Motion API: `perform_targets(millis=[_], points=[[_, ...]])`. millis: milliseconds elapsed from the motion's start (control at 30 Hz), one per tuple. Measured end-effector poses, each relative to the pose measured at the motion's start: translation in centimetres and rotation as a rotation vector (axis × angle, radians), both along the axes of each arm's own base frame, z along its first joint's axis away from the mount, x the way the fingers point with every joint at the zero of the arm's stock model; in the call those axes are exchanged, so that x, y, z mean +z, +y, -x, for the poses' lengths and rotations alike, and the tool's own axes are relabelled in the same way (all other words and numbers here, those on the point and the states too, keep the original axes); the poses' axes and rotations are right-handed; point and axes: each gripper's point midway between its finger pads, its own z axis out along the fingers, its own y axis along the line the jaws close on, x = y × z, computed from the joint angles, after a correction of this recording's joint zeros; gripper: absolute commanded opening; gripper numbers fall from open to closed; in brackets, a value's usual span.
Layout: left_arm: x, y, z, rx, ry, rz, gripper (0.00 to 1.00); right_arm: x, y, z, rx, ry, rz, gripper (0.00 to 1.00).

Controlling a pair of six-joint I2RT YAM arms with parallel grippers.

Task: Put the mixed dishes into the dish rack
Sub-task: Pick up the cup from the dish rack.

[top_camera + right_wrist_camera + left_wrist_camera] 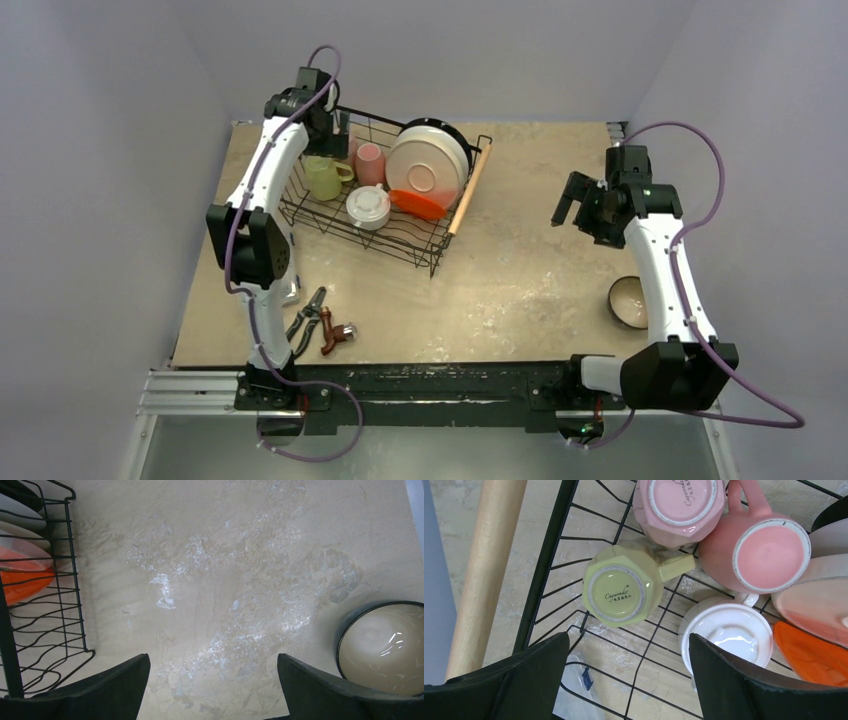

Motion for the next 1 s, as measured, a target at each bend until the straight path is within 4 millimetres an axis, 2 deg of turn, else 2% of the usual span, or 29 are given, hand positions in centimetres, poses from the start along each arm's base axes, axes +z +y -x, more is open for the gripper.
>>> perform_targets(millis=[167,333,600,833,1000], points=[[-1.1,0.2,-0.3,0.005,0.018,-0.012,0.90,0.0,0.0,0.0,0.000,0.002,0.000,0.99],[-3.2,0.2,-0.8,0.026,0.053,-0.020,0.94,-0.2,0.0,0.0,0.000,0.011,-0.001,0.99],[-5.6,1.0,-1.5,0.062,0.080,-0.068,0.89,-0.5,0.0,0.0,0.000,0.023,-0.001,0.99],[-6.4,1.3,-2.4,0.075,0.067,-0.086,0.90,-0.5,0.0,-0.2,0.000,0.033,-0.002,0.99],[-6.7,1.2,-2.9,0.075,0.052,-0.083,0.86,-0.5,0.0,-0.1,0.000,0.038,-0.002,0.99]])
